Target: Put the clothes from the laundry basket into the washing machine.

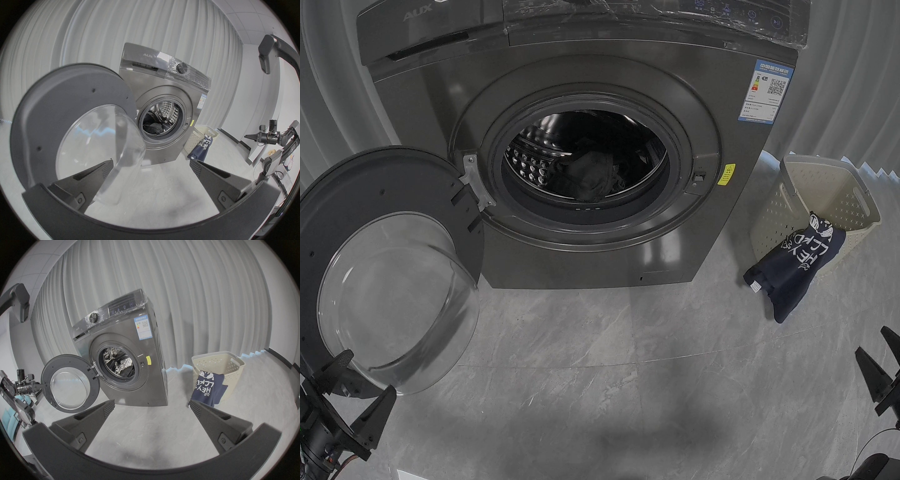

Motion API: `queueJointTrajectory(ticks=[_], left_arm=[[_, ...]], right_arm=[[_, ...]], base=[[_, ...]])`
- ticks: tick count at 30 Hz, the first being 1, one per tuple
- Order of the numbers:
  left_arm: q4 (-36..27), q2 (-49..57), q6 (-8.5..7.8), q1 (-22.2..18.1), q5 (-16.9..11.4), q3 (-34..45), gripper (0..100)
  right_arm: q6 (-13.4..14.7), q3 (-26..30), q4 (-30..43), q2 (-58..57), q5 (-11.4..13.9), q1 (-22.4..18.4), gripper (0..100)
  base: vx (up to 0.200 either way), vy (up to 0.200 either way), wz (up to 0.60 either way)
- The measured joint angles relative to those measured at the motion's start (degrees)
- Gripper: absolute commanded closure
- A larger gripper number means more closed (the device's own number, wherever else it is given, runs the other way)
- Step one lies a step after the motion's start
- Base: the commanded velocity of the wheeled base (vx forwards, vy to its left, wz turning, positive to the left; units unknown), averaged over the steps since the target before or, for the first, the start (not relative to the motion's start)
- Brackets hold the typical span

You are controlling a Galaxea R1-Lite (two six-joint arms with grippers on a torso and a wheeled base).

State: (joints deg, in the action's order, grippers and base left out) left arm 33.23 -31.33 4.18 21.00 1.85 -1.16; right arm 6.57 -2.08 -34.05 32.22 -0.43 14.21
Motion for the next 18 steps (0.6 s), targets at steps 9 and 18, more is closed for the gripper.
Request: queueJointTrajectory(ticks=[9, 18], left_arm=[[-9.92, 11.43, 0.11, -3.8, -1.12, 0.15, 0], [-26.1, 21.71, 2.3, -8.55, -1.32, 0.17, 0]], right_arm=[[0.02, 0.96, 7.14, -9.48, 0.24, -4.66, 0], [1.0, 1.07, 26.26, -22.97, 0.33, -9.56, 0]], base=[[-0.089, 0.0, 0.0], [0.0, -0.133, 0.0]])
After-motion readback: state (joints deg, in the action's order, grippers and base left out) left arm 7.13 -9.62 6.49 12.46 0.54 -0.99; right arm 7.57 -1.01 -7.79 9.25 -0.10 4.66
